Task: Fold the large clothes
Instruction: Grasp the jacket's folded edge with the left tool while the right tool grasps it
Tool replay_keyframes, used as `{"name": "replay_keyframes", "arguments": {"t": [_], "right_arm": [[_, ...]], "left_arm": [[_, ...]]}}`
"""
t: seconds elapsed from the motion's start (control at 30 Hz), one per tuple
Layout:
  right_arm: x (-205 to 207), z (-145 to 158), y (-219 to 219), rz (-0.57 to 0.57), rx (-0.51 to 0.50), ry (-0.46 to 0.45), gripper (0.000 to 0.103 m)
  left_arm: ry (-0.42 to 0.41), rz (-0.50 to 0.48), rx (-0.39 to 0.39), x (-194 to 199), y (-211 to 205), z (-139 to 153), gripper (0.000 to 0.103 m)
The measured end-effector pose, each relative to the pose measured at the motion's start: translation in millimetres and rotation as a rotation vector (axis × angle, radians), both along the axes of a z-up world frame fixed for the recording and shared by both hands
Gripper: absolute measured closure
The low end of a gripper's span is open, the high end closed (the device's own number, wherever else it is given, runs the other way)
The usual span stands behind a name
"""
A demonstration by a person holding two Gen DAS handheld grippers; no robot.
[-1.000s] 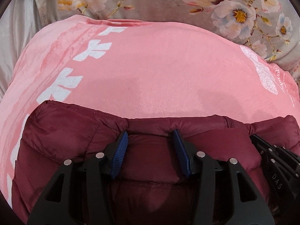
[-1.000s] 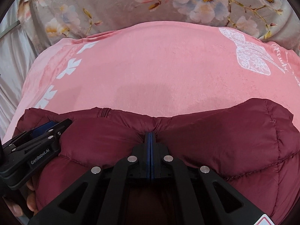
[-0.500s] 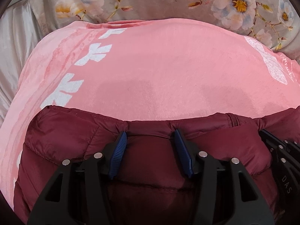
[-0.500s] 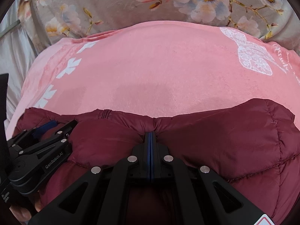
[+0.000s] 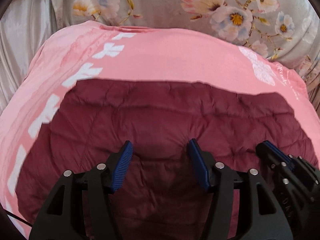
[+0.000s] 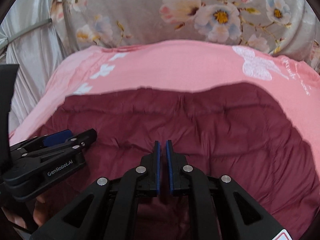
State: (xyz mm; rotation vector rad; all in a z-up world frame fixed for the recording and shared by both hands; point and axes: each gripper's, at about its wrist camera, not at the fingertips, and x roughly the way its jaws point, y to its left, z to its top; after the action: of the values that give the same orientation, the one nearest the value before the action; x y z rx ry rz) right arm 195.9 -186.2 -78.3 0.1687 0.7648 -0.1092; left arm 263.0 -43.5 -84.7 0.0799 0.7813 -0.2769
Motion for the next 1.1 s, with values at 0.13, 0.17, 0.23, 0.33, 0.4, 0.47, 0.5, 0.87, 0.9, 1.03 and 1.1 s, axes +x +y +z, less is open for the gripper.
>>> {"name": "replay_keyframes", "arguments": {"t": [0.13, 0.17, 0.23, 0.33, 0.4, 0.47, 0.5, 0.87, 0.9, 1.03, 1.1], "right_arm": [[2, -13, -8, -0.006, 0.055, 0.032, 0.094], [3, -15, -10, -0.006, 0.074, 0.04, 0.094], [4, -17, -14, -0.009, 0.093, 0.047, 0.095], [4, -19, -12, -0.01, 0.078, 0.056, 0.095], [5, -19, -11, -0.01, 0.069, 0.06, 0.095], [5, -19, -11, -0.011, 0.061, 0.062, 0.095], [5, -19, -11, -0.011, 0.056, 0.064, 0.095], [5, -17, -11, -0.012, 0.044, 0.069, 0.095], [5, -17, -12, -0.013, 0.046, 0.07, 0.095], [7, -18, -12, -0.021, 0.045, 0.072, 0.095], [7, -18, -12, -0.024, 0.045, 0.074, 0.096]], "left_arm": [[-0.019, 0.011, 0.014, -5, -2, -11, 0.045], [-0.027, 0.016, 0.015, -5, -1, -14, 0.045], [-0.041, 0.025, 0.037, -6, -4, -17, 0.044], [-0.041, 0.03, 0.055, -4, -7, -19, 0.044], [-0.038, 0.03, 0.06, -4, -7, -20, 0.044], [-0.039, 0.032, 0.069, -5, -9, -20, 0.044], [-0.041, 0.033, 0.077, -5, -10, -21, 0.044], [-0.047, 0.041, 0.097, -6, -13, -22, 0.043], [-0.047, 0.042, 0.099, -6, -14, -22, 0.043], [-0.045, 0.047, 0.098, -5, -14, -22, 0.042], [-0.044, 0.048, 0.08, -6, -11, -21, 0.042]]}}
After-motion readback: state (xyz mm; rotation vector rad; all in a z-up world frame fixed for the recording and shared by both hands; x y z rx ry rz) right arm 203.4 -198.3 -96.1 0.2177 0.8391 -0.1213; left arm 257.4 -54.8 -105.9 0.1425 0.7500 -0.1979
